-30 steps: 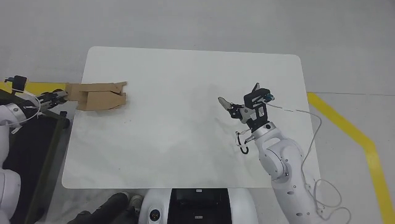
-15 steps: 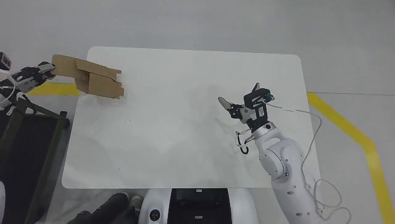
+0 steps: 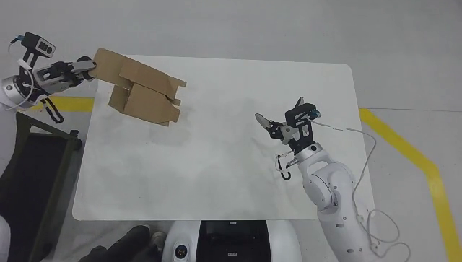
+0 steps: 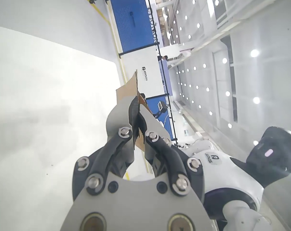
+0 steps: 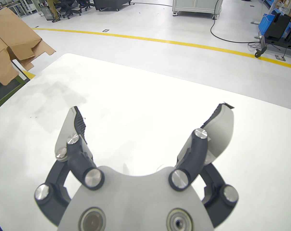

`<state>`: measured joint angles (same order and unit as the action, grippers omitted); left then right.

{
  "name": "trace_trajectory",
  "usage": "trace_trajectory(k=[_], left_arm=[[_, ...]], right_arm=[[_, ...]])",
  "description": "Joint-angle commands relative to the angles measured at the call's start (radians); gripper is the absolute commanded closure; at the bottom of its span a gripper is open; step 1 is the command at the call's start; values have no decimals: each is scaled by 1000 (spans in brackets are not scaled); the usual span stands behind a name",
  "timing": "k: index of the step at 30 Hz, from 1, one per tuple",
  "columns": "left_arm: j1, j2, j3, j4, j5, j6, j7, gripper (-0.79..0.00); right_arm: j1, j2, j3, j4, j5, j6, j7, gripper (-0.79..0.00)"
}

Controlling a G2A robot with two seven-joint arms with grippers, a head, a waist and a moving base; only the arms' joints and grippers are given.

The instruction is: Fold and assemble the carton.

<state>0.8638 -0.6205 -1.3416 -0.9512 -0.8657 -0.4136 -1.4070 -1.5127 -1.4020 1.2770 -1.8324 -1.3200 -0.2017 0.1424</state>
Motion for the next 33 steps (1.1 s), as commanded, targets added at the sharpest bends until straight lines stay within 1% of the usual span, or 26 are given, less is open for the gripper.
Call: trace_trajectory(k=[1, 6, 13, 16, 20, 24, 29, 33], left_arm=[[-8, -11, 22, -28, -6, 10, -10, 0], [-40, -46, 84, -95, -52, 62, -62, 0], [-92, -98, 174, -121, -35, 71, -71, 0], [-127, -126, 224, -113, -21, 73, -73, 0], [-176, -164, 287, -73, -9, 68, -68, 0], [-223, -195, 329, -35, 4, 69, -69, 0], [-253, -215, 348, -15, 38, 67, -67, 0], [-256, -216, 349, -15, 49, 67, -67, 0]], right_arm=[[0, 0, 0, 0, 0, 0, 0, -785], [0, 0, 0, 0, 0, 0, 0, -785], [0, 0, 0, 0, 0, 0, 0, -785], [0, 0, 0, 0, 0, 0, 0, -785], [0, 0, 0, 0, 0, 0, 0, -785], [0, 0, 0, 0, 0, 0, 0, -785], [0, 0, 0, 0, 0, 0, 0, -785], [0, 0, 0, 0, 0, 0, 0, -785]])
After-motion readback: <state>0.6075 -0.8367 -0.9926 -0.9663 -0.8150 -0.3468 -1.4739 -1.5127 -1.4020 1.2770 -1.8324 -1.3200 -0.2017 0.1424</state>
